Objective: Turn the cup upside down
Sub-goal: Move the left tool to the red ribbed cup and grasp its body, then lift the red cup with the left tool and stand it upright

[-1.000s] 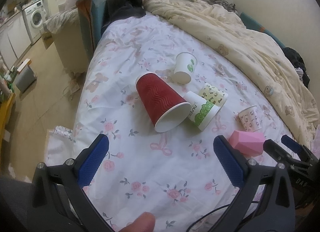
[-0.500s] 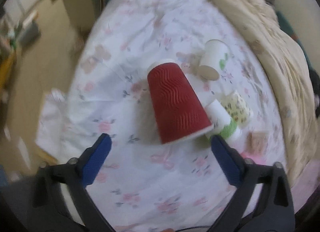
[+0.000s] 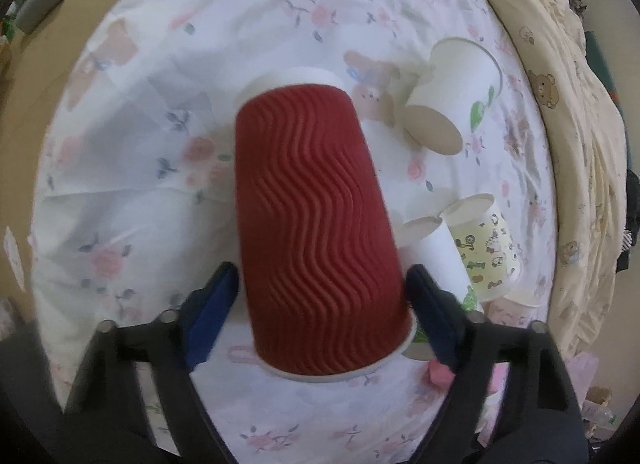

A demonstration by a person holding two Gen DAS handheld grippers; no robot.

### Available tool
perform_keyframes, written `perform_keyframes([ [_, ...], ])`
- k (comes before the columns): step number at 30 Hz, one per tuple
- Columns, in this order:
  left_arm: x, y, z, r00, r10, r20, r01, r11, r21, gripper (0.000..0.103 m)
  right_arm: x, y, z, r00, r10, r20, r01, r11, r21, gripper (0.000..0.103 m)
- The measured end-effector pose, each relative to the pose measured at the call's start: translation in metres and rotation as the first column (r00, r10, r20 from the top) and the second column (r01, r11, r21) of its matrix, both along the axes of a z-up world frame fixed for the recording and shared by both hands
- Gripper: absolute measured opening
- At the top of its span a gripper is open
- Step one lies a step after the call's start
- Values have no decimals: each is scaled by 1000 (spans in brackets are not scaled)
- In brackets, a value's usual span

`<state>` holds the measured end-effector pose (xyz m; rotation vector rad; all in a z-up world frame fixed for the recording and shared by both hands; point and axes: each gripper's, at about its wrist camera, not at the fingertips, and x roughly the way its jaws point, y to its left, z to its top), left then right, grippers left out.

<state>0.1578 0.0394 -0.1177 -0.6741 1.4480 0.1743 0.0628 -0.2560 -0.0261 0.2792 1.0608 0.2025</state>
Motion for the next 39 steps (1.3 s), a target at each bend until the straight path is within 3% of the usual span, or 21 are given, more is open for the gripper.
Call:
perform_keyframes([
  [8, -16, -1, 31, 996, -59, 66, 58, 998, 26, 75, -2, -2, 4, 1000, 3, 5, -3, 1000, 14, 101],
  [14, -71, -13, 54, 982, -173, 76, 172, 985, 27, 75, -10, 0, 8, 1000, 23, 18, -23, 1000, 6, 101],
  [21, -115, -46, 45, 970, -232, 73, 232, 973, 7, 75, -25, 2, 11, 998, 49, 29, -48, 998, -28, 101],
  [29, -135, -82, 19, 948, -319, 22, 319, 947, -27, 76, -40, -8, 7, 1000, 30, 8, -29, 999, -42, 101],
  [36, -138, -88, 13, 947, -323, 5, 323, 946, -13, 79, -44, -9, 5, 999, 32, 16, -31, 998, -53, 101],
  [38, -137, -88, 14, 948, -319, 2, 319, 948, -12, 81, -43, -9, 5, 999, 34, 9, -33, 998, -46, 101],
  [39, -137, -88, 14, 946, -324, -5, 324, 946, -5, 89, -42, -8, 5, 999, 36, 8, -35, 998, -44, 101],
])
